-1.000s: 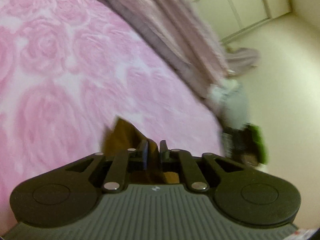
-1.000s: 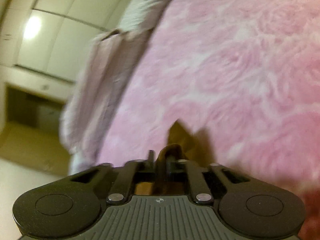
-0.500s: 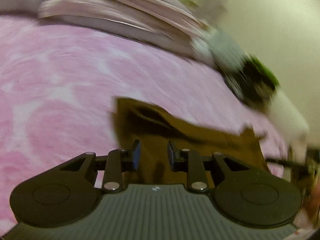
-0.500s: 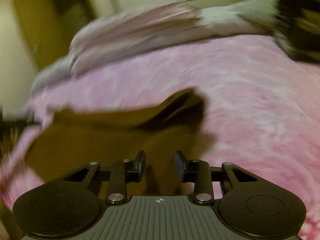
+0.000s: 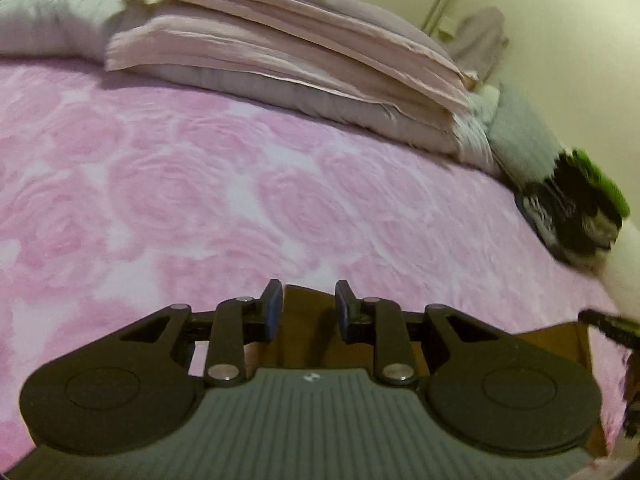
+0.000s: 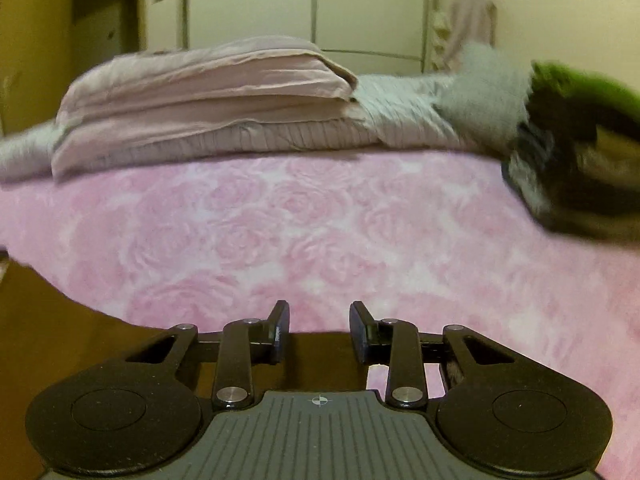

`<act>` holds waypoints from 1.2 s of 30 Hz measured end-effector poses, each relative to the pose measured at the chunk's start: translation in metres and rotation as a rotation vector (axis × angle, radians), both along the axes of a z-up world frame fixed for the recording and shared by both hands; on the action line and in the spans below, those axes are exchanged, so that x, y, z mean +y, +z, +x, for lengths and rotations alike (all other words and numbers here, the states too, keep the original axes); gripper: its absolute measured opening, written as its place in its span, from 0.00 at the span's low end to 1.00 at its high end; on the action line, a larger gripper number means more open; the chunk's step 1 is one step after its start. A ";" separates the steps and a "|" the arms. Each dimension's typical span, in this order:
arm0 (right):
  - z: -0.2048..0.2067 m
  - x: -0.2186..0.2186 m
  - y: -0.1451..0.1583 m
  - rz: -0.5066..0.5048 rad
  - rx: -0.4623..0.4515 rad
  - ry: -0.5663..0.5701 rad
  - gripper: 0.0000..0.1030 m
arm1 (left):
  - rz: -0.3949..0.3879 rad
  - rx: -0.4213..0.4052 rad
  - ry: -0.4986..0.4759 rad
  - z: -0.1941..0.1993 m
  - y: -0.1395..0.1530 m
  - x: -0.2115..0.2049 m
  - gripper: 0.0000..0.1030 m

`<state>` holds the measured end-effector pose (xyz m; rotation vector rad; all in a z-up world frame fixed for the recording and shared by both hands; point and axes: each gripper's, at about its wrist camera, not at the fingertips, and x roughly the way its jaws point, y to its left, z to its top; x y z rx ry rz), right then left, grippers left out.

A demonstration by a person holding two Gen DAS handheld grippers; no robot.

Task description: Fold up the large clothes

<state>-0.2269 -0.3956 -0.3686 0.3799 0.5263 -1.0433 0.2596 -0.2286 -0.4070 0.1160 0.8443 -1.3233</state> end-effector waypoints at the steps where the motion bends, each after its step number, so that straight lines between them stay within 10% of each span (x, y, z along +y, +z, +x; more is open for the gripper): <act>1: -0.008 0.002 -0.001 0.028 -0.038 -0.011 0.33 | 0.003 0.010 0.016 0.005 -0.002 0.005 0.25; 7: -0.042 0.017 -0.001 0.057 -0.195 -0.140 0.41 | -0.022 0.103 0.047 0.018 -0.008 0.033 0.25; 13: 0.024 0.028 -0.009 -0.077 0.027 0.017 0.40 | -0.035 -0.187 -0.094 -0.044 0.003 0.003 0.25; 16: 0.040 0.012 -0.044 -0.031 0.133 -0.002 0.40 | 0.079 -0.351 -0.084 -0.060 -0.025 -0.026 0.26; 26: 0.000 0.076 0.014 -0.024 -0.028 -0.076 0.41 | 0.052 -0.257 0.058 -0.036 -0.010 0.034 0.20; 36: 0.003 0.209 -0.008 0.084 0.044 -0.040 0.41 | 0.078 -0.234 -0.100 -0.122 -0.002 0.151 0.21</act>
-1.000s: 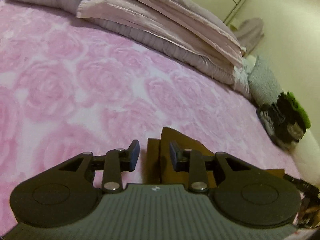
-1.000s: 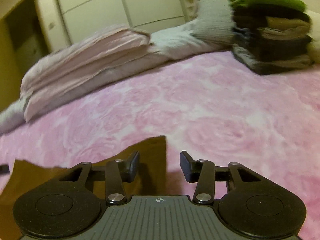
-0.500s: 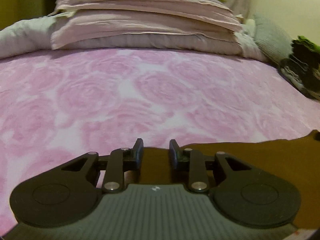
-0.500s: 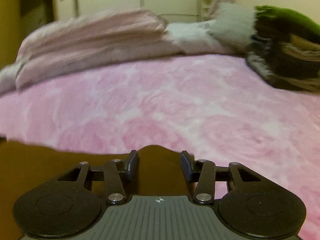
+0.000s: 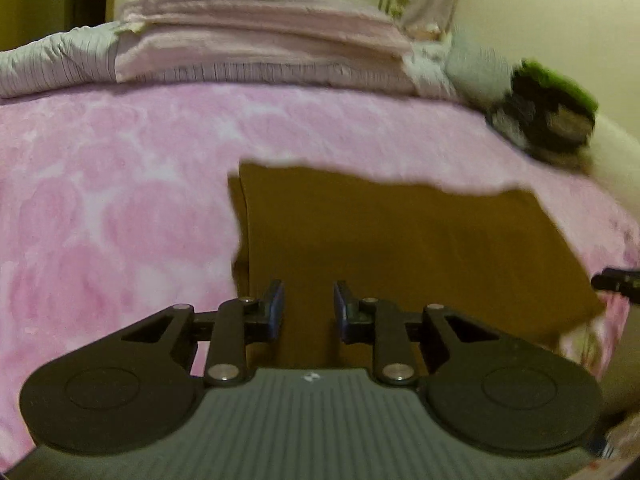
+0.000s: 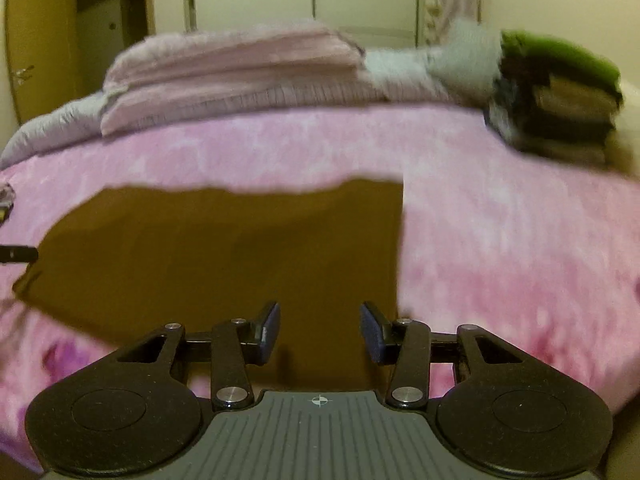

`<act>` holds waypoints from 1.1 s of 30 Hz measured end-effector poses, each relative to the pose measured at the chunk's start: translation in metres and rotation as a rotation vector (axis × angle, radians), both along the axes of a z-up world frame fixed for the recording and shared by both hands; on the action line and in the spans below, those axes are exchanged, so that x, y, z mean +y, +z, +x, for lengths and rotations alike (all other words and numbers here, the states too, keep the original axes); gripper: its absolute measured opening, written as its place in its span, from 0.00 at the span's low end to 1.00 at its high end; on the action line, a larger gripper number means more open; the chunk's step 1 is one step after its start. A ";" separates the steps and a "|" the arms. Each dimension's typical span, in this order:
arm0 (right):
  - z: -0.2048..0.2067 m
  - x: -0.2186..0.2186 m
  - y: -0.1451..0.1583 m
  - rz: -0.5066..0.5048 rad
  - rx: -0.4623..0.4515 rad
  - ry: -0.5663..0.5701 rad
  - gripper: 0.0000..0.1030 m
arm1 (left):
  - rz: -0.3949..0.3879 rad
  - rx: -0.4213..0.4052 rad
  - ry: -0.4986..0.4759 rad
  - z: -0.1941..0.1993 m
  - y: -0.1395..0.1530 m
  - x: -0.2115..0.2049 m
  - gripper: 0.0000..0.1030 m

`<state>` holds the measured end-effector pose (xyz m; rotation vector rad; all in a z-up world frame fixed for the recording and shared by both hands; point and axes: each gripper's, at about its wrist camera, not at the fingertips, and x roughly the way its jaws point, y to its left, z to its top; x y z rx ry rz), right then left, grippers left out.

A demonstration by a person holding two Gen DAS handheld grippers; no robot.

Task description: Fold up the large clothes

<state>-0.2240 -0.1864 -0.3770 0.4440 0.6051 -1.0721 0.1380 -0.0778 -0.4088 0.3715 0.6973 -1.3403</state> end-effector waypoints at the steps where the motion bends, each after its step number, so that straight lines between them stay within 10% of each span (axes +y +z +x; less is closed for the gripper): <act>1: 0.001 0.000 -0.009 0.024 0.014 -0.013 0.41 | 0.038 -0.009 0.021 -0.003 -0.008 0.003 0.20; 7: 0.006 0.013 -0.002 0.035 0.036 -0.035 0.42 | 0.049 0.037 0.121 -0.014 0.000 0.024 0.20; 13: 0.005 0.057 0.036 0.005 -0.080 -0.038 0.65 | 0.063 0.053 0.155 -0.038 0.033 0.057 0.35; 33: 0.016 0.173 0.103 -0.083 -0.092 0.005 0.67 | -0.028 -0.060 0.070 -0.114 0.108 0.155 0.61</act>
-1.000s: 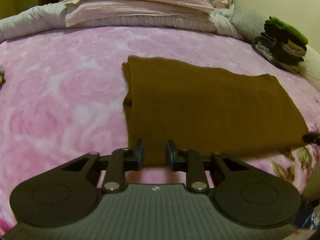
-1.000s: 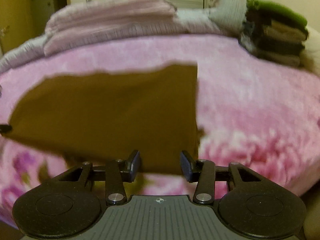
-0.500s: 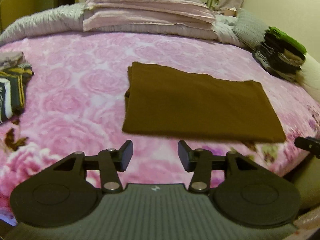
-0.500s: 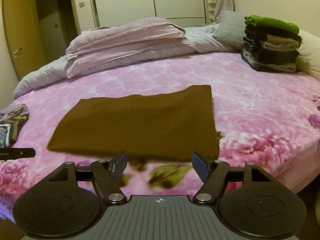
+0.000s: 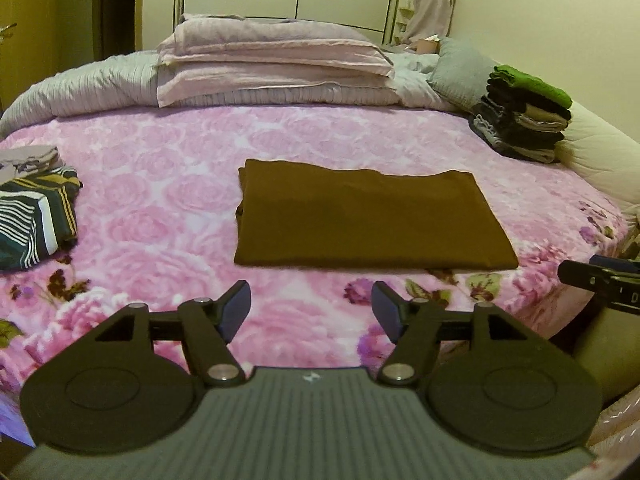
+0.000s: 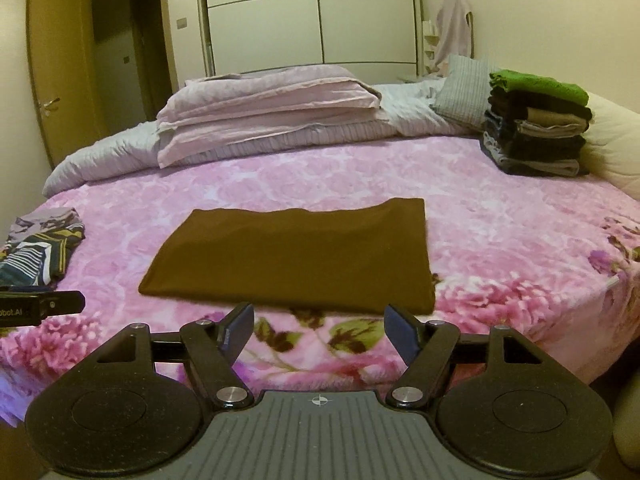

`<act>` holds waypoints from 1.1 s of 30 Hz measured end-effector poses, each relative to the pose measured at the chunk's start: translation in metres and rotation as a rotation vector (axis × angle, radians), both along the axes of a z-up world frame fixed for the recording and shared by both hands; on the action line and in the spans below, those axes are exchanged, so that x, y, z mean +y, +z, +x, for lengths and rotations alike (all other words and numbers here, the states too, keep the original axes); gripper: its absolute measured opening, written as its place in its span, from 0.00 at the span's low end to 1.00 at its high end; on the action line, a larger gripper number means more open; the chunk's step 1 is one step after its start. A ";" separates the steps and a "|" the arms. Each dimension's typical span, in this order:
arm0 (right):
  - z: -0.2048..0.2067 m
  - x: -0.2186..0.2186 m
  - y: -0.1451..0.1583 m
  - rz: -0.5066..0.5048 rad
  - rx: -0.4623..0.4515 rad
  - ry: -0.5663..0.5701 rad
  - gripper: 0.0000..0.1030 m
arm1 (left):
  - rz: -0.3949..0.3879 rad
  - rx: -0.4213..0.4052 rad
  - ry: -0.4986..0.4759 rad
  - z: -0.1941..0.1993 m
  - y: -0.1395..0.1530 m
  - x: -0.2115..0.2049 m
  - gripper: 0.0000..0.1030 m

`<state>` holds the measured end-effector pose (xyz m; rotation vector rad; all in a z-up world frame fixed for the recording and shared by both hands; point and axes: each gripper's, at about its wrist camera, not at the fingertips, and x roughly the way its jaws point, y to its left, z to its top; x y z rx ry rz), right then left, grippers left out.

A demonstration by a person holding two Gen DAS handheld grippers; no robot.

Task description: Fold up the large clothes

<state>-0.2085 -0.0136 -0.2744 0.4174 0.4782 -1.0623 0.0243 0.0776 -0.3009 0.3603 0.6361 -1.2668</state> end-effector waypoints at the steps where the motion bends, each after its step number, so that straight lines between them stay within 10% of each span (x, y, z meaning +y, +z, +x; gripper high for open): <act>1: -0.001 0.000 0.000 0.002 0.001 -0.002 0.67 | -0.002 -0.002 -0.003 -0.002 0.001 0.001 0.61; 33: -0.024 -0.065 -0.042 0.133 -0.099 -0.107 0.67 | 0.088 0.009 -0.012 0.010 -0.036 -0.052 0.57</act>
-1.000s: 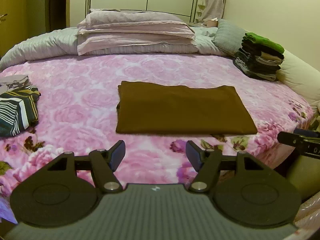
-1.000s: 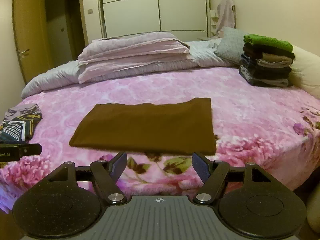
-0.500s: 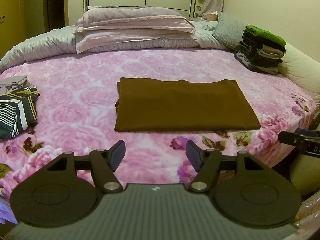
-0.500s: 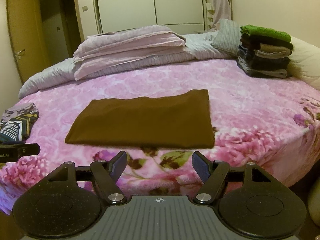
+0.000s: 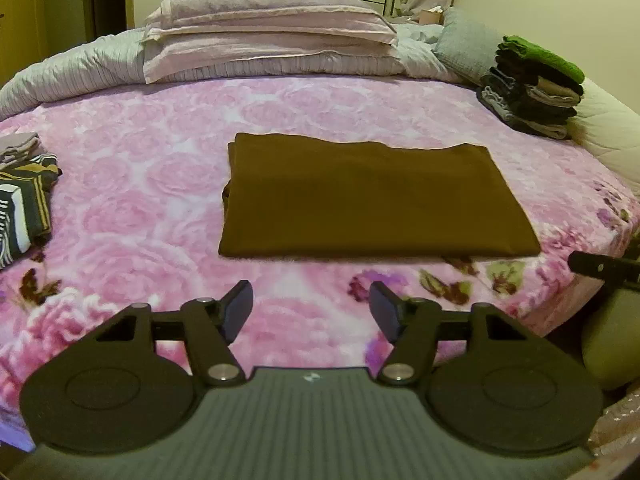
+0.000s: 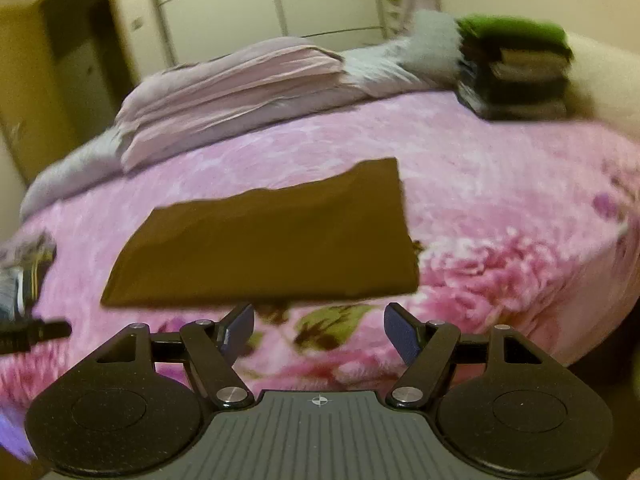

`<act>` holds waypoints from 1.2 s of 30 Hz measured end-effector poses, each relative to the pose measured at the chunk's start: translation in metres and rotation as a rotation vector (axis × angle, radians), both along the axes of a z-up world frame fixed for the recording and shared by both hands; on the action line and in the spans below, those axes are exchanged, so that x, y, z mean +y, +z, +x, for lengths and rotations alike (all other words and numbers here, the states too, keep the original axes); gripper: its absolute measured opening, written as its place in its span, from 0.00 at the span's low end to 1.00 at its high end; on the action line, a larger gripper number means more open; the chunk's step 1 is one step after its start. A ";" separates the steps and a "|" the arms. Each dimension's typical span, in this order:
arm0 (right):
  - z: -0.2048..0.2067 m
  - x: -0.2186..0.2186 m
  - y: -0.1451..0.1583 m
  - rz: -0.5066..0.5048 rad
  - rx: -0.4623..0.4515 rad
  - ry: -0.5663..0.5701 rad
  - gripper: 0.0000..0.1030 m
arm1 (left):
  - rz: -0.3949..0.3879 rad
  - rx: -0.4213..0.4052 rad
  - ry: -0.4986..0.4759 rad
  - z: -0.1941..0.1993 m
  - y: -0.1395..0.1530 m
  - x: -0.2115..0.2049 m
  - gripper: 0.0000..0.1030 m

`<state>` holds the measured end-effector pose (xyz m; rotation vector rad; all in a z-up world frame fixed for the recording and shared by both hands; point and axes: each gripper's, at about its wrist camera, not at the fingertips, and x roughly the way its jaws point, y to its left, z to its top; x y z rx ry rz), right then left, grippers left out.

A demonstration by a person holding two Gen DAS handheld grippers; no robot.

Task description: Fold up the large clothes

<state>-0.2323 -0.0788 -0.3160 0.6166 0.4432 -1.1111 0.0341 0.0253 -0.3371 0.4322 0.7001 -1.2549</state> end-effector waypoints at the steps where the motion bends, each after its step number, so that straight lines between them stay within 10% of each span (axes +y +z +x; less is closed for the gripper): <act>1: -0.005 -0.007 -0.005 0.013 -0.039 -0.018 0.67 | 0.006 0.001 0.001 0.001 -0.003 -0.006 0.56; 13: -0.062 -0.090 -0.086 0.272 -0.512 -0.270 0.67 | 0.076 0.022 -0.012 0.016 -0.039 -0.068 0.55; 22: -0.061 -0.122 -0.062 0.117 -0.301 -0.280 0.67 | 0.076 0.032 -0.008 0.031 -0.049 -0.092 0.55; 36: -0.069 -0.181 -0.081 0.213 -0.339 -0.154 0.67 | -0.028 -0.008 -0.162 0.009 -0.046 -0.216 0.47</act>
